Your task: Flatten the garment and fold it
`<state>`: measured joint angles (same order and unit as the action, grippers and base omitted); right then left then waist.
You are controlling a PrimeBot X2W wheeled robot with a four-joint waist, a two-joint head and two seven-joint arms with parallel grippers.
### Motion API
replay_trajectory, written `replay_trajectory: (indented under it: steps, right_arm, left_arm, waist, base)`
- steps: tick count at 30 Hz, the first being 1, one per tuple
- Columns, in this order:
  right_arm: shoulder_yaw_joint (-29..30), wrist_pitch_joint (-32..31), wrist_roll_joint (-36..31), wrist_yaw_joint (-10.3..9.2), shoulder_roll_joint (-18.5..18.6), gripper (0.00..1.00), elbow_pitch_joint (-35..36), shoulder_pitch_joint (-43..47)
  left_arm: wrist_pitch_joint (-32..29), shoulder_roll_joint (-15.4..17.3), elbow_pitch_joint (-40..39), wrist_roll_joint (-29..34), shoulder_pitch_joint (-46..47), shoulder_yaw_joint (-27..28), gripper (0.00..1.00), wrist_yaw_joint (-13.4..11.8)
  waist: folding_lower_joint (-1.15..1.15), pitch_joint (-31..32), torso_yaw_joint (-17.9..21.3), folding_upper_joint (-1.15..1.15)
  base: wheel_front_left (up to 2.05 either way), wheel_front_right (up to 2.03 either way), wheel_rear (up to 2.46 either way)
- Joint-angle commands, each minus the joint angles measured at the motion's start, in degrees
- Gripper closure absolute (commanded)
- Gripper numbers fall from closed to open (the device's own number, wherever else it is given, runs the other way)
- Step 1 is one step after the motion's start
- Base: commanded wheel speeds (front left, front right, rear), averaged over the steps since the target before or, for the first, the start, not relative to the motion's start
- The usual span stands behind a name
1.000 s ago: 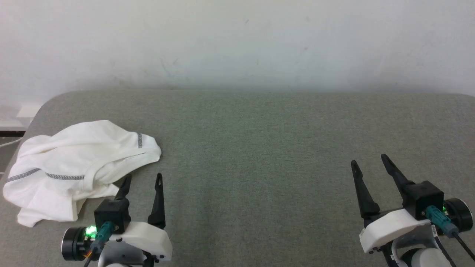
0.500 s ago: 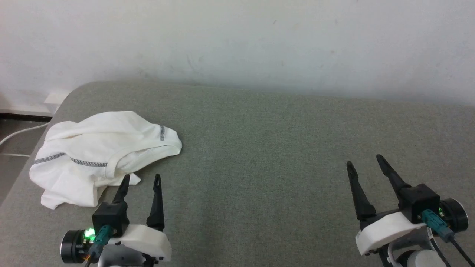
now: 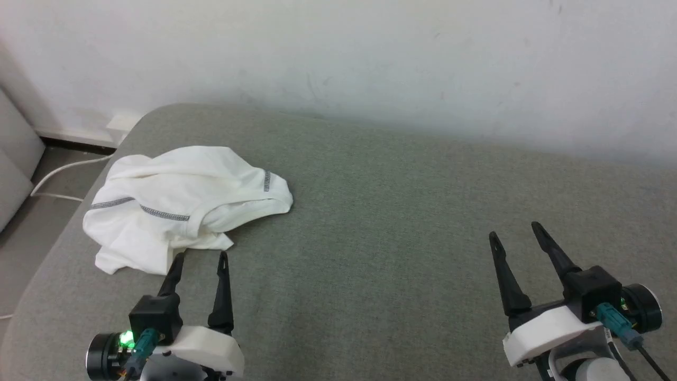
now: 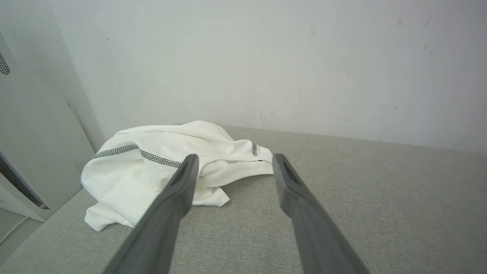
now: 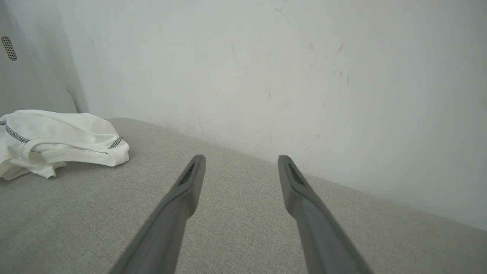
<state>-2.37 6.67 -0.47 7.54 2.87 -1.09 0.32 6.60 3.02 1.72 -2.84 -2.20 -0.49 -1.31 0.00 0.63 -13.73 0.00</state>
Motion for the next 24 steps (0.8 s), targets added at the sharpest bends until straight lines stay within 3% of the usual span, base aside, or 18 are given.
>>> replay_trajectory:
  steps: [1,24]
  right_arm:
    - [-0.28,0.63,-0.25,-0.03,0.03,0.00,-0.32,0.69]
    - [-0.86,3.26,0.10,-0.04,0.00,0.00,-0.83,0.80]
  left_arm:
    - [0.71,-0.07,0.24,-0.45,-0.63,-0.04,0.00,-0.52]
    - [3.34,-0.09,0.57,-1.16,-1.68,-0.80,0.00,-1.11]
  waist:
    - [0.00,0.14,-1.35,0.00]
    - [0.00,0.05,-9.38,0.00]
  base:
    - [0.00,0.00,0.00]
    - [0.00,0.00,0.00]
